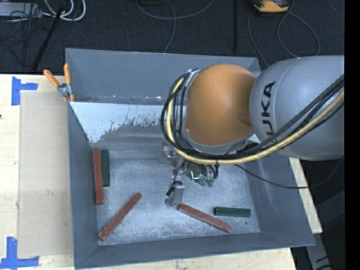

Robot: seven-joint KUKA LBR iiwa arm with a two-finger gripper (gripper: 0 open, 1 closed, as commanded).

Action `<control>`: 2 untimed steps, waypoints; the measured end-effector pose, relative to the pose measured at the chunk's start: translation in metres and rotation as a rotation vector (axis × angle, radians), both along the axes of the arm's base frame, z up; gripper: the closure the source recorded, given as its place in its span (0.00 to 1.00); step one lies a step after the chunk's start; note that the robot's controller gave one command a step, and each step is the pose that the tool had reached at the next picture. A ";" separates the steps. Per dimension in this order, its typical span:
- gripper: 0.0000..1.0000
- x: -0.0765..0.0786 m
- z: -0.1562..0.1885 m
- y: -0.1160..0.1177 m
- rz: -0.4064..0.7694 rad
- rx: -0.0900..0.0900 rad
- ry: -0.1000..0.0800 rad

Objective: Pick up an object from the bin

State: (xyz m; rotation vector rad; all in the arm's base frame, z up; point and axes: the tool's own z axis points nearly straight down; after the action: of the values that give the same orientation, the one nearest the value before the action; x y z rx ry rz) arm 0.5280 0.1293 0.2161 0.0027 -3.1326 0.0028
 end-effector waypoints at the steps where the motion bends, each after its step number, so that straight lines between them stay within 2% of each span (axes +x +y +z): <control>1: 0.00 -0.003 -0.151 0.077 0.229 0.003 -0.001; 2: 0.00 -0.023 -0.116 0.079 0.556 0.005 -0.008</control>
Offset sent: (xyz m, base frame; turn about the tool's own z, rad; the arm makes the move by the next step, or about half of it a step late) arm -0.0007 0.0756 -0.1461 -0.2272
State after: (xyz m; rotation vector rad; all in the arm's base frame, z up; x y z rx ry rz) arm 0.5053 0.2080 0.1002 0.8652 -3.0194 -0.0004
